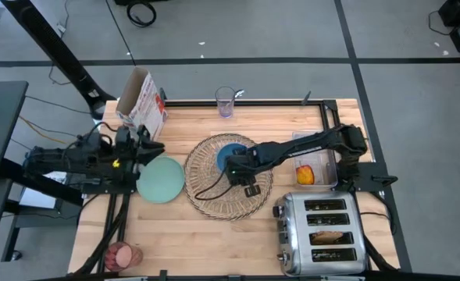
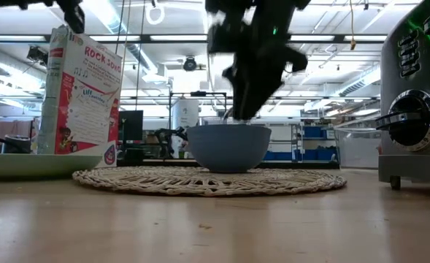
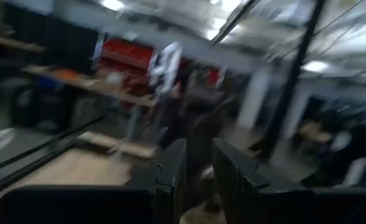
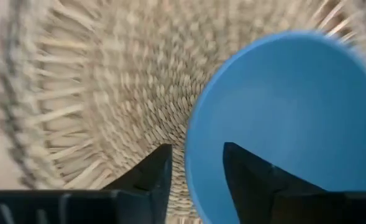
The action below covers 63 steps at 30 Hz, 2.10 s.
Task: Arrange a breakfast setting
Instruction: Pour the cereal into the bowl
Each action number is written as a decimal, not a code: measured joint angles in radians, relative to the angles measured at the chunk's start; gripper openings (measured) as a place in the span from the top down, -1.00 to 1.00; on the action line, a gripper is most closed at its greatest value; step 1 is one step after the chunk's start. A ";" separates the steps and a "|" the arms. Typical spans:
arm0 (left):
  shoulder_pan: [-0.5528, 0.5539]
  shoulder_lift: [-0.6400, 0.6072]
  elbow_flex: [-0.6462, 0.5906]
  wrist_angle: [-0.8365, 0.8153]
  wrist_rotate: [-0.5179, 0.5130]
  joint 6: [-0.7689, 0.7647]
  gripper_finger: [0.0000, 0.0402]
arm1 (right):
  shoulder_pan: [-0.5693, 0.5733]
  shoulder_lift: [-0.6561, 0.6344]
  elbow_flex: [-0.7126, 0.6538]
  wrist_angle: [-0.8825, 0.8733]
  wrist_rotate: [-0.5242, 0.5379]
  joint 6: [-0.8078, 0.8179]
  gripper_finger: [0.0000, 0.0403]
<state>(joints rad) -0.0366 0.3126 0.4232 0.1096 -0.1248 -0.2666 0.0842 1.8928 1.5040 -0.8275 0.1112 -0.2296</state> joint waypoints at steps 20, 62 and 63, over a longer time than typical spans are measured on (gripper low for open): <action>0.260 0.600 0.963 -0.972 -0.697 -0.116 0.00 | 0.002 -0.391 0.000 0.057 0.292 0.249 -0.47; 0.757 0.988 1.083 -1.530 -0.251 -0.094 0.95 | -0.388 -0.636 -0.094 0.248 -0.410 0.027 -0.40; 0.750 0.985 1.090 -1.544 -0.248 -0.086 0.96 | -0.388 -0.636 -0.104 0.276 -0.410 0.024 -0.40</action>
<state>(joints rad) 0.7136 1.2971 1.5129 -1.4340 -0.3727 -0.3526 -0.3035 1.2572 1.4002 -0.5516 -0.2989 -0.2056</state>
